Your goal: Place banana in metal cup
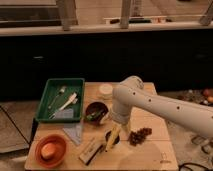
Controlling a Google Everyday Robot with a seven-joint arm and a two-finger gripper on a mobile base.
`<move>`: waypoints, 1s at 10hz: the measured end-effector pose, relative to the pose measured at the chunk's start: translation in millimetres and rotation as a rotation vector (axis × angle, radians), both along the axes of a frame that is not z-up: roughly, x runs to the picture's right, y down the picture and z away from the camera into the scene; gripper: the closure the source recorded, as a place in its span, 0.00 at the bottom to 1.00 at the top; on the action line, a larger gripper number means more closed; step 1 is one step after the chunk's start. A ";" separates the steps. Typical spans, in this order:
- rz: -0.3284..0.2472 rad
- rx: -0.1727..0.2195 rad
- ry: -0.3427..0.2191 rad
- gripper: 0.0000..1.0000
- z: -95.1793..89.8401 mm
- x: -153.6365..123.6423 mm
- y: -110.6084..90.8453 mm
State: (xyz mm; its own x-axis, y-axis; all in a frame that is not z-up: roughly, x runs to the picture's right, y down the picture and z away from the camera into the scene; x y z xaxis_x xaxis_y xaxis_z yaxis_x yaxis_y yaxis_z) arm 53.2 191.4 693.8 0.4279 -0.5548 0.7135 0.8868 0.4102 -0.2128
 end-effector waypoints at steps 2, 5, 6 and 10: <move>-0.003 0.012 0.002 0.20 -2.0 2.7 -5.4; -0.003 0.013 0.002 0.20 -2.0 2.6 -5.5; -0.003 0.013 0.001 0.20 -2.1 2.3 -5.6; -0.003 0.013 0.001 0.20 -2.1 2.4 -5.6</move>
State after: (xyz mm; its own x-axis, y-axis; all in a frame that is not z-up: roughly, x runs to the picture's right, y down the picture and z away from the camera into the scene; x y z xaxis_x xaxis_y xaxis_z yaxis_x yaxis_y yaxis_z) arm 55.6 185.8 691.7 0.4272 -0.5652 0.7057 0.8877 0.4106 -0.2086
